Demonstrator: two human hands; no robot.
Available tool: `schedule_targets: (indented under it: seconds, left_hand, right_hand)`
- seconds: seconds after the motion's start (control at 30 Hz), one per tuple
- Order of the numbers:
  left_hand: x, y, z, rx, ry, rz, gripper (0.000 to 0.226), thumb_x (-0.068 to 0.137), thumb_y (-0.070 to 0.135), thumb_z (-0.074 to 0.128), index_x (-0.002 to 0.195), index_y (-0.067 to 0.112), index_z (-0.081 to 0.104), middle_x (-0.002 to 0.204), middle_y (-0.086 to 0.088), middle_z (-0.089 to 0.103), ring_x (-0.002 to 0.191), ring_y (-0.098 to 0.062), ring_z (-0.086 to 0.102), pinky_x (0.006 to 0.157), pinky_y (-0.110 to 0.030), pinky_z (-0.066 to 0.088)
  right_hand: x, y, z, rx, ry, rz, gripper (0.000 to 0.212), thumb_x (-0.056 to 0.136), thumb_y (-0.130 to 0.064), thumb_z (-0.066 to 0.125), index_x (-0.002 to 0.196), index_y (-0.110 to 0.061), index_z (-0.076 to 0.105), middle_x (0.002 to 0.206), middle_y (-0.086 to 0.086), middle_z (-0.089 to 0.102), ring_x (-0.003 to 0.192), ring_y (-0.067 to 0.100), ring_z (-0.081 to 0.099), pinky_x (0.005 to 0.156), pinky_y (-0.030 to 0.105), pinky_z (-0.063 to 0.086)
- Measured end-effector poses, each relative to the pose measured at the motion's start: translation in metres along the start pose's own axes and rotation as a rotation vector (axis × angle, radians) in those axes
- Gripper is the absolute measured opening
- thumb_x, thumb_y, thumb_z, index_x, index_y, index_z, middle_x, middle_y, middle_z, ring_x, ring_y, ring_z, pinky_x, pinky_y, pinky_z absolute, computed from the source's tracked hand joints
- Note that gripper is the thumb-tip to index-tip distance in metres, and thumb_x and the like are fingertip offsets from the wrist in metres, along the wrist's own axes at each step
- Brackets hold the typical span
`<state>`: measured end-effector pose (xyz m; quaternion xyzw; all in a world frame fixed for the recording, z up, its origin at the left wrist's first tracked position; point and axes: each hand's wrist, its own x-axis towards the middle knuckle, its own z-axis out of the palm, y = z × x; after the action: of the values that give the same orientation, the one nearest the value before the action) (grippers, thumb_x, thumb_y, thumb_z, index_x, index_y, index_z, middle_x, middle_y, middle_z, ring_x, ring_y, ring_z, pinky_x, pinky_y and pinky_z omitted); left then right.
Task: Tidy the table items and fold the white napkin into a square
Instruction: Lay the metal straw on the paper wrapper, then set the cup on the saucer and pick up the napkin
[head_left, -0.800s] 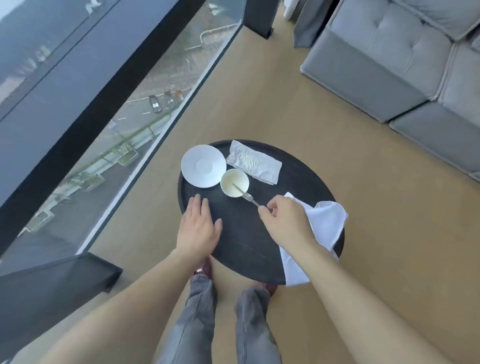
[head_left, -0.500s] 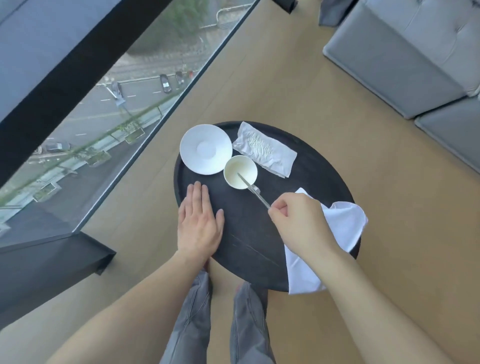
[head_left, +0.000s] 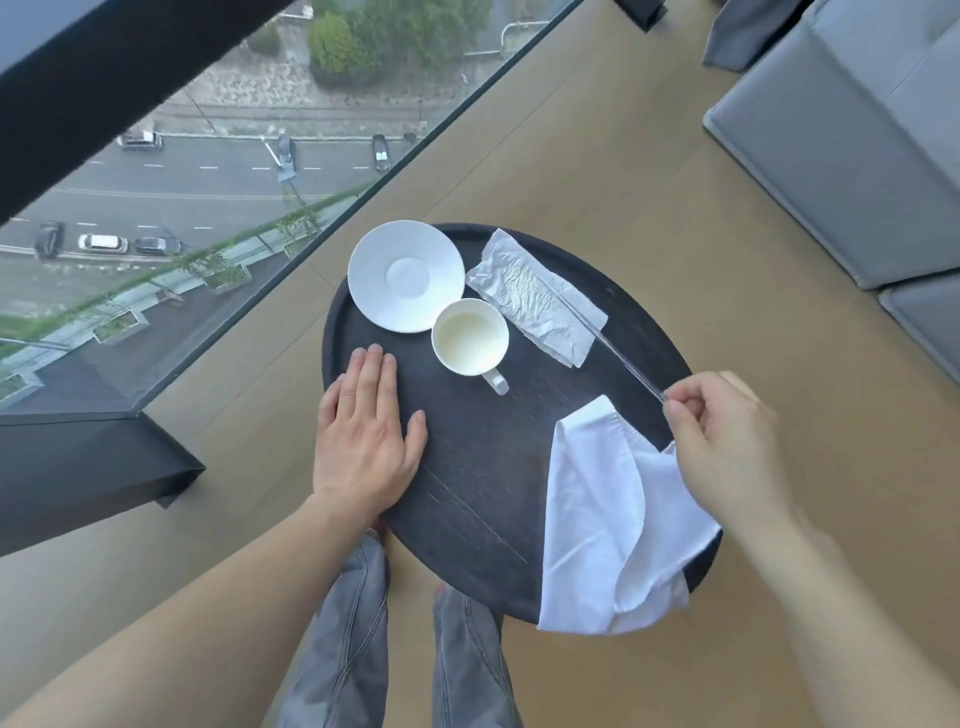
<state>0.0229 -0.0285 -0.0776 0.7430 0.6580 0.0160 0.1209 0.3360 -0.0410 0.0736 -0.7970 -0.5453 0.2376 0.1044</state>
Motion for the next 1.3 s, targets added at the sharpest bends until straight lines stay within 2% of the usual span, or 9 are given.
schedule_targets:
  seconds: [0.13,0.3,0.53,0.63,0.77,0.87,0.93,1.07,1.3]
  left_hand:
    - [0.000,0.002,0.003,-0.004,0.036,-0.017,0.072,0.097,0.043,0.045,0.155,0.001,0.037,0.164,-0.016,0.035,0.155,-0.030,0.027,0.124,-0.041,0.014]
    - [-0.001,0.003,0.003,0.012,0.044,-0.028,0.072,0.097,0.044,0.046,0.156,0.003,0.036,0.165,-0.014,0.034,0.155,-0.028,0.025,0.125,-0.039,0.012]
    - [0.000,0.004,0.002,0.014,0.041,-0.036,0.072,0.097,0.045,0.045,0.156,0.004,0.036,0.165,-0.013,0.035,0.155,-0.028,0.026,0.125,-0.040,0.013]
    - [0.001,0.005,0.000,0.012,0.029,-0.039,0.072,0.097,0.045,0.044,0.155,0.004,0.037,0.165,-0.013,0.035,0.155,-0.028,0.025,0.125,-0.038,0.010]
    - [0.000,0.005,-0.002,0.005,0.015,-0.047,0.072,0.097,0.046,0.042,0.156,0.005,0.037,0.165,-0.012,0.034,0.155,-0.027,0.024,0.125,-0.037,0.008]
    - [0.000,0.005,-0.002,-0.005,0.026,-0.048,0.072,0.097,0.047,0.042,0.156,0.006,0.037,0.165,-0.011,0.035,0.155,-0.026,0.025,0.125,-0.037,0.010]
    - [0.001,0.005,-0.001,-0.010,0.034,-0.044,0.072,0.097,0.047,0.044,0.156,0.006,0.037,0.165,-0.010,0.035,0.155,-0.026,0.026,0.125,-0.038,0.012]
    - [0.000,0.003,0.001,-0.020,0.040,-0.041,0.071,0.097,0.046,0.046,0.155,0.006,0.039,0.165,-0.011,0.036,0.155,-0.026,0.027,0.125,-0.039,0.014]
    - [0.000,0.002,0.000,-0.041,0.056,-0.026,0.071,0.097,0.045,0.047,0.154,0.004,0.040,0.164,-0.013,0.037,0.154,-0.028,0.028,0.126,-0.039,0.013]
  right_hand:
    - [0.045,0.036,0.039,-0.019,-0.019,-0.056,0.018,0.095,-0.001,0.053,0.089,-0.015,0.061,0.087,-0.012,0.051,0.089,0.023,0.053,0.070,0.010,0.034]
    - [0.067,0.063,0.069,-0.022,-0.041,-0.093,0.018,0.096,-0.002,0.053,0.090,-0.019,0.060,0.092,-0.009,0.052,0.094,0.023,0.053,0.075,0.029,0.036]
    - [0.066,0.064,0.071,-0.035,-0.003,-0.094,0.007,0.095,-0.009,0.059,0.098,-0.014,0.063,0.099,-0.005,0.054,0.099,0.025,0.053,0.076,0.032,0.038]
    - [0.052,0.040,0.070,0.061,0.059,-0.159,0.008,0.092,-0.012,0.064,0.100,-0.012,0.066,0.099,-0.002,0.057,0.089,0.021,0.056,0.075,0.034,0.045]
    - [0.024,-0.016,0.086,0.251,-0.046,-0.264,0.020,0.085,-0.020,0.077,0.103,-0.012,0.071,0.093,-0.004,0.057,0.077,0.013,0.056,0.075,0.009,0.041]
    - [0.011,-0.045,0.109,0.320,-0.101,-0.228,0.027,0.083,-0.029,0.080,0.104,-0.017,0.068,0.093,-0.006,0.056,0.079,0.010,0.057,0.075,0.006,0.040]
    - [0.009,-0.056,0.122,0.376,-0.064,-0.189,0.018,0.086,-0.026,0.077,0.098,-0.016,0.068,0.095,-0.004,0.058,0.074,0.011,0.059,0.072,0.010,0.043]
    - [0.007,-0.065,0.135,0.418,0.067,-0.174,0.004,0.092,-0.014,0.070,0.091,-0.010,0.069,0.092,0.001,0.062,0.073,0.013,0.062,0.067,0.030,0.053]
    - [0.002,-0.068,0.129,0.378,0.211,-0.218,0.002,0.091,-0.008,0.071,0.092,-0.006,0.072,0.088,0.004,0.065,0.071,0.018,0.064,0.064,0.030,0.053]
